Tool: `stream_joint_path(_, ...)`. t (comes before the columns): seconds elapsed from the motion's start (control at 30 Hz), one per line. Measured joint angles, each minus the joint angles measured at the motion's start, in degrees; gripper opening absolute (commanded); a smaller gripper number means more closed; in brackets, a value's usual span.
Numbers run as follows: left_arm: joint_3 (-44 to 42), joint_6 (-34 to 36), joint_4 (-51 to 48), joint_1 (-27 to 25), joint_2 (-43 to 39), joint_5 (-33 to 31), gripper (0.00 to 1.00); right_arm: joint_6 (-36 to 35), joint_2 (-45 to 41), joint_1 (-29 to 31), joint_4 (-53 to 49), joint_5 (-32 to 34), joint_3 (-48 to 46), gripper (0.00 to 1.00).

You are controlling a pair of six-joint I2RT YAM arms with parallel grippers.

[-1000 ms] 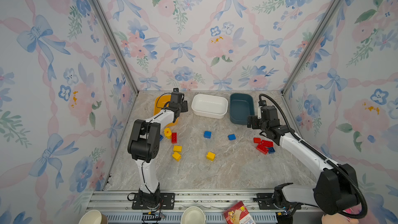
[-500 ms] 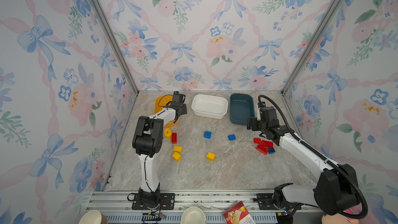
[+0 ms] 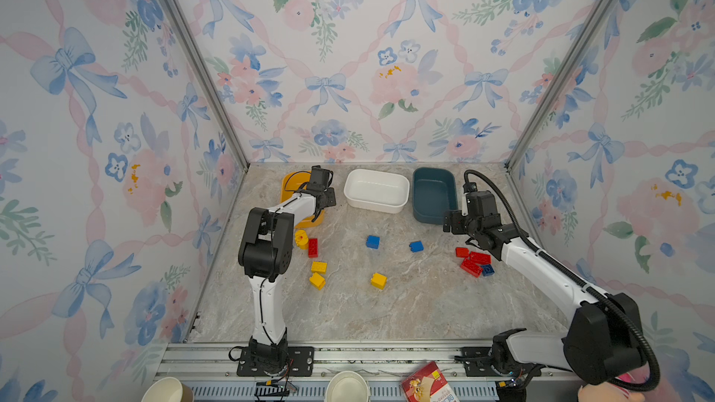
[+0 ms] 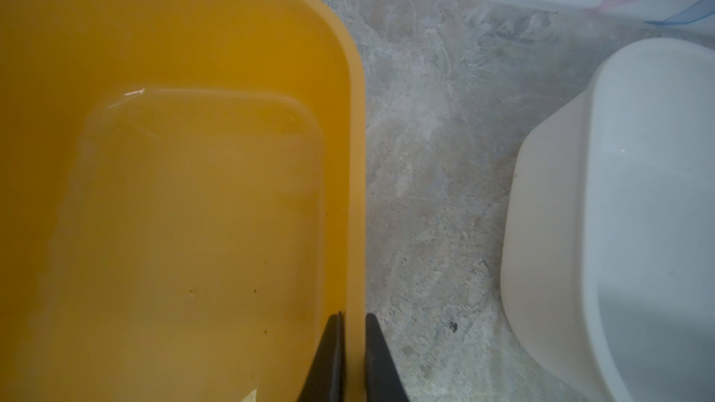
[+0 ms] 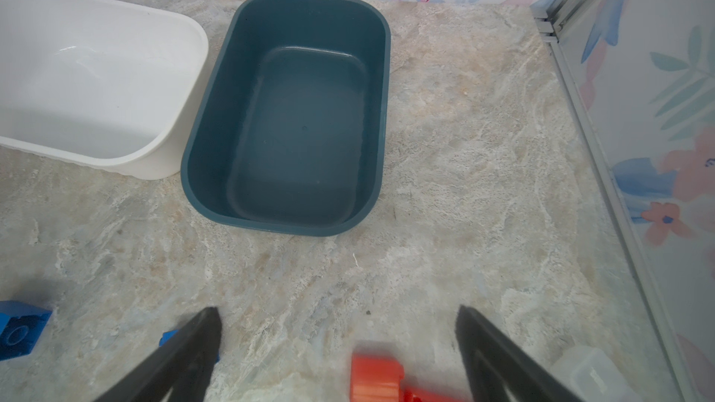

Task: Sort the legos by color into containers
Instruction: 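Move left gripper to the yellow bin rim while right gripper approaches the white bin, then grasp the yellow bin rim with left gripper while right gripper grasps the white bin rim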

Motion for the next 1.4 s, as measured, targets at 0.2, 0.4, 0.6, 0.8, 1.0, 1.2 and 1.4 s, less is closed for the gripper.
stream_joint_path(0.2, 0.0, -0.04, 0.0, -2.73, 0.0, 0.0, 0.08, 0.61, 1.22, 0.63, -0.44, -0.04, 0.7, 0.97)
stream_joint_path(0.4, -0.09, -0.68, 0.0, -4.96, -0.04, -0.02, 0.07, 0.85, 2.05, 1.01, -1.07, -0.26, 2.03, 0.97)
stream_joint_path(0.6, -0.33, -1.55, -0.26, -6.19, -0.63, 0.09, 0.07, 0.72, 6.29, 2.34, -1.51, -2.12, 6.23, 0.97)
stream_joint_path(0.8, -0.33, -2.16, -0.57, -7.26, -0.66, 0.33, 0.14, -1.7, 14.27, 4.5, -2.6, -6.6, 14.23, 0.97)
stream_joint_path(1.0, -1.25, -3.87, -1.29, -7.54, -1.25, 1.53, 0.29, -6.84, 24.96, 7.76, -5.77, -12.0, 24.44, 0.97)
stream_joint_path(1.2, -2.29, -4.52, -2.56, -7.54, -4.37, 1.7, 0.36, -12.79, 32.17, 10.97, -8.59, -13.35, 30.77, 0.99)
stream_joint_path(1.4, -2.32, -4.57, -2.51, -7.54, -9.05, 1.7, 0.44, -16.83, 36.98, 11.87, -9.77, -13.81, 36.44, 0.96)
